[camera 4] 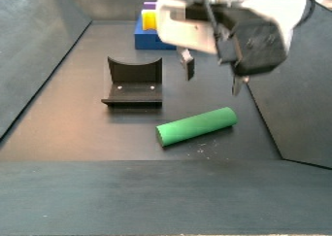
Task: Pick up the oval object. Move up. Place the oval object on the fixture. Regrasp the oval object. Move to above the board. Insert the oval object.
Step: Pick up the oval object.
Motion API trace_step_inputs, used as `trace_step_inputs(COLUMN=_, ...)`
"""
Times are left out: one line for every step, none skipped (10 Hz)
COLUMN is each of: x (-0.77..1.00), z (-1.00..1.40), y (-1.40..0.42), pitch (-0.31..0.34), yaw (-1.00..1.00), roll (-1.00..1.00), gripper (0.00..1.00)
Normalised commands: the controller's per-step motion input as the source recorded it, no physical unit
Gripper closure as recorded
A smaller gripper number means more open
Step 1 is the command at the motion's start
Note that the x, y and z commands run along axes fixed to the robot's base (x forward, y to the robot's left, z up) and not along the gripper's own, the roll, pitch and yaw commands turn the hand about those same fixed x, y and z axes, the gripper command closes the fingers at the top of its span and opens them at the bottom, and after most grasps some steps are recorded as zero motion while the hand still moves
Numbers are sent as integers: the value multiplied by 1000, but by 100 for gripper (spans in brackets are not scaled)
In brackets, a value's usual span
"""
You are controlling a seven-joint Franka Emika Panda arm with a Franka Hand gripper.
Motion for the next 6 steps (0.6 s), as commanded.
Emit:
trace_step_inputs(x=-77, z=-434, y=29, pitch=159, yaw=-943, roll=0, gripper=0)
trace_step_inputs(x=0, z=-334, y=17, pitch=110, yaw=-963, roll=0, gripper=0)
trace_step_inputs(x=0, z=-277, y=26, pitch=86, yaw=-954, roll=0, gripper=0)
trace_step_inputs(x=0, z=-240, y=103, pitch=67, yaw=-871, roll=0, gripper=0)
trace_step_inputs(x=0, z=-263, y=286, pitch=44, yaw=-694, roll=-6, gripper=0)
trace_step_inputs(x=0, z=-491, y=397, pitch=0, yaw=-603, roll=0, gripper=0)
